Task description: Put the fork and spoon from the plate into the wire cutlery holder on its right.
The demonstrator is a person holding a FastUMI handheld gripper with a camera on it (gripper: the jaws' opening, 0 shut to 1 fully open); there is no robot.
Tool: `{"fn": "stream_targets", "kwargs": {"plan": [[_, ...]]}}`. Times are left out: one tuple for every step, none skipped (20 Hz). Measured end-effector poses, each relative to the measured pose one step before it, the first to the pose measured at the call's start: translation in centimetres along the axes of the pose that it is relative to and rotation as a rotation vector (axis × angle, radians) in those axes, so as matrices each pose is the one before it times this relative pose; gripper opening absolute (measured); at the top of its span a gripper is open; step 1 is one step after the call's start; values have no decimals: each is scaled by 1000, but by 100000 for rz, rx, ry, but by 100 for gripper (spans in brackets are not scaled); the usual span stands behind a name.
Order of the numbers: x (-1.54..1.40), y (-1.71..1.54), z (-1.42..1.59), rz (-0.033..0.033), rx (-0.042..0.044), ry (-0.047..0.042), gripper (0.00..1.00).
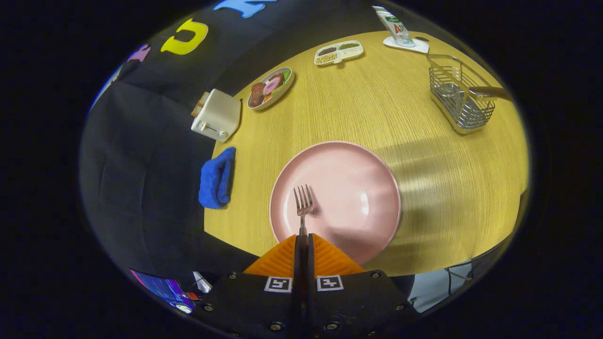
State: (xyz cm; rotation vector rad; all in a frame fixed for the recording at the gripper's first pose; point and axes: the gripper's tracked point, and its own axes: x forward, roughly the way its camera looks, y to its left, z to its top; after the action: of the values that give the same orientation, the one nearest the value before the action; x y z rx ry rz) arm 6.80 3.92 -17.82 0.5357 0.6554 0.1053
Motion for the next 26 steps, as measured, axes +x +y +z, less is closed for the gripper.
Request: {"fn": "stream_targets", "kwargs": {"plan": [[-262,127,381,1129,1348,-313,5],[-363,144,517,1210,1864,-1209,5],[-496,299,587,2017,2309,-788,5],[-655,340,982,2189,3056,-1644,5],[-606,133,912,1244,1934,-1662,5],[-791,-34,1377,1061,1770,-2436,5],[-939,-106,1483,770,1532,-2643,5],[-1103,-278,1775,435,1875,-3268,5],[-908,-274,1547,204,1267,-2611,5],[-1267,-502,2072,-330,1014,-4002,5],[-766,-561,1557,-956,174,-2859,5],[-1030,-771,1834,-1070,437,-3712,5],[-829,-601,1398,-751,692,-2673,5],[-960,-549,1390,-1117,921,-2737,5],[-753,-797,1219,-1384,747,-2243,5],[-631,-1076,942,-2115,613,-1958,5],[-572,-1207,841,-2780,496,-1393,5],[-658,-1032,665,-2102,772,-1274,5],[-498,-731,311,-1282,709,-425,5],[-219,-863,103,-1931,651,-205,5],[-20,-566,74,-1359,-21,29,5],[-59,-428,-111,-1125,-181,27,5],[-47,-341,-88,-949,-420,654,5],[6,-238,-172,-1089,-337,737,5],[2,-189,-154,-936,-240,531,5],[320,-105,-85,-1227,-436,600,5]]}}
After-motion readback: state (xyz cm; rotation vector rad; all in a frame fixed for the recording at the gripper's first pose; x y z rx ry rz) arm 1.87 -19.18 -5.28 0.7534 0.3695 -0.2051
